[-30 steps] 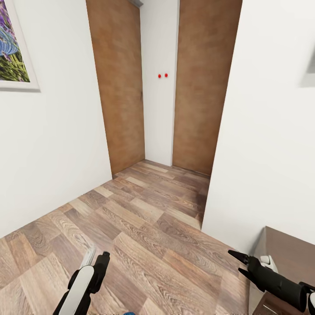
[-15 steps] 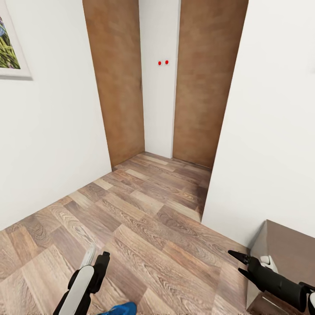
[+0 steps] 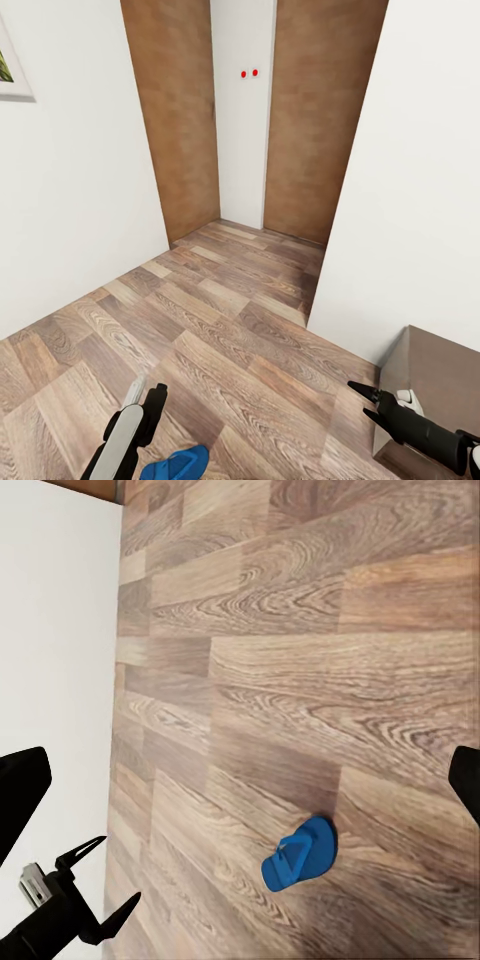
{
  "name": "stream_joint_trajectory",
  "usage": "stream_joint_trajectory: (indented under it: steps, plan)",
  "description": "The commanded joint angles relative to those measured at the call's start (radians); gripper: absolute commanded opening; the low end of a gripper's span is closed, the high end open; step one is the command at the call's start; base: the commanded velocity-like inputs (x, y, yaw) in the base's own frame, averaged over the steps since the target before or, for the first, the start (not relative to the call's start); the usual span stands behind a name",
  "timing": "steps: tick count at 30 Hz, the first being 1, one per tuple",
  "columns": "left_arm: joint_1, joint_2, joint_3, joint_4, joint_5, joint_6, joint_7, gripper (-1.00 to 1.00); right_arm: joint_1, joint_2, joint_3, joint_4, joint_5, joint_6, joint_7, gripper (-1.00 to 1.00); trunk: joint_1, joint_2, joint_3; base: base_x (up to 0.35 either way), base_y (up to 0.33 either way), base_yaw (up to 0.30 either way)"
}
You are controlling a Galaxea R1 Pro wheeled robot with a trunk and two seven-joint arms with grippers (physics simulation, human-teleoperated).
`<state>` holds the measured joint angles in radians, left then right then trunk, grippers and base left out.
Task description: In the bedroom, move the book from the bed onto either nightstand, and place the two sandals side by side next to the bed.
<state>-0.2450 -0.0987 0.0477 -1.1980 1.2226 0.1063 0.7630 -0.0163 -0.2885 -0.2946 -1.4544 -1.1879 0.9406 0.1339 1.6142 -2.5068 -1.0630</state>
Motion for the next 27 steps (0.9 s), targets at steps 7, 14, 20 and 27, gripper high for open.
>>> stream_joint_trajectory:
  steps: [7,14,20,27]
  plan:
    - [0.0,-0.001,0.003,-0.002,0.002,0.007,0.004,1.0,-0.001,0.0,-0.001,0.0,0.01,0.005,0.01,1.0,0.003,-0.002,-0.028,0.0,0.0,0.0]
    - [0.0,0.0,0.003,-0.002,0.002,0.008,0.004,1.0,-0.001,0.0,-0.002,0.0,0.01,0.004,0.01,1.0,0.006,-0.004,-0.055,0.0,0.0,0.0]
    - [0.0,0.0,0.003,-0.002,0.002,0.008,0.005,1.0,-0.001,-0.001,-0.003,-0.001,0.01,0.004,0.01,1.0,0.009,-0.005,-0.078,0.0,0.0,0.0]
    - [0.0,0.0,0.003,-0.002,0.002,0.009,0.004,1.0,-0.001,-0.001,-0.003,-0.001,0.01,0.004,0.01,1.0,0.012,-0.007,-0.105,0.0,0.0,0.003]
